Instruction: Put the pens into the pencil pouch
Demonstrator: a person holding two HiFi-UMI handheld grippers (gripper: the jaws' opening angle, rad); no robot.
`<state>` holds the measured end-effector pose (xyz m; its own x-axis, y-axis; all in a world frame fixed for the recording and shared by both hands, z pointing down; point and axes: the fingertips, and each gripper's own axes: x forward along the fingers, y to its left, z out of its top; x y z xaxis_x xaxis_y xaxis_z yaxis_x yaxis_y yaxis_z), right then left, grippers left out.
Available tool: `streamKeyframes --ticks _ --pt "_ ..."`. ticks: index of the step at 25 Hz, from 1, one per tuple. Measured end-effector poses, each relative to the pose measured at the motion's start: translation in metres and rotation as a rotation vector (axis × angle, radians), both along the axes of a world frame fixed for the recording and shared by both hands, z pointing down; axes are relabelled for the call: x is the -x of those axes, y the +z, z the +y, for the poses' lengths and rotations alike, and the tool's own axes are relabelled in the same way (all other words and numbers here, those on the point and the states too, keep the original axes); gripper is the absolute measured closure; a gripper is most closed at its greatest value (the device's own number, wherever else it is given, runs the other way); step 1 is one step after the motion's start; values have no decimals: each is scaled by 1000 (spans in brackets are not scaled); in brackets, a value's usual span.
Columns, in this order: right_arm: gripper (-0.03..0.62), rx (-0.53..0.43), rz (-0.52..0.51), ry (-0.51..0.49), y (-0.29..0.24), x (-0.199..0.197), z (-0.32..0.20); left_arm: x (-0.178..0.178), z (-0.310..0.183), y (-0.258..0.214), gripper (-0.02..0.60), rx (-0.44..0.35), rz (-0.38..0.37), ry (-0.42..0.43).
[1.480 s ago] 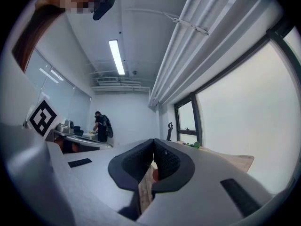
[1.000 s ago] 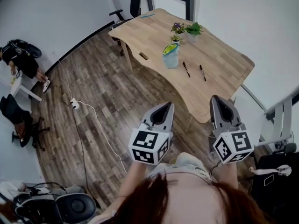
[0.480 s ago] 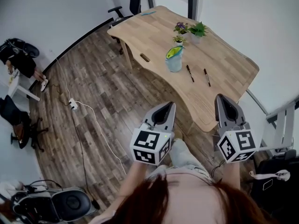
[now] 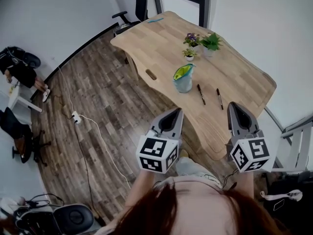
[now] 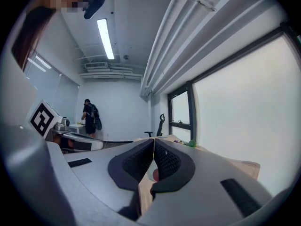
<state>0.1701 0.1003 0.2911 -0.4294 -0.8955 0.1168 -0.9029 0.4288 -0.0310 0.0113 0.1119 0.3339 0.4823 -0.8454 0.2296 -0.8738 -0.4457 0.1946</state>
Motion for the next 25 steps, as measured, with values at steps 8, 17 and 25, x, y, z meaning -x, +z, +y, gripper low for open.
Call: streamKeyframes --ticks 8,17,25 --pt "591 31 16 -1 8 -13 -76 12 -83 8 578 25 -8 -40" --pt "589 90 46 -17 29 -16 -135 28 -147 27 577 95 -56 -60" --pt "586 154 80 19 58 -11 -170 37 -190 51 575 155 -72 13"
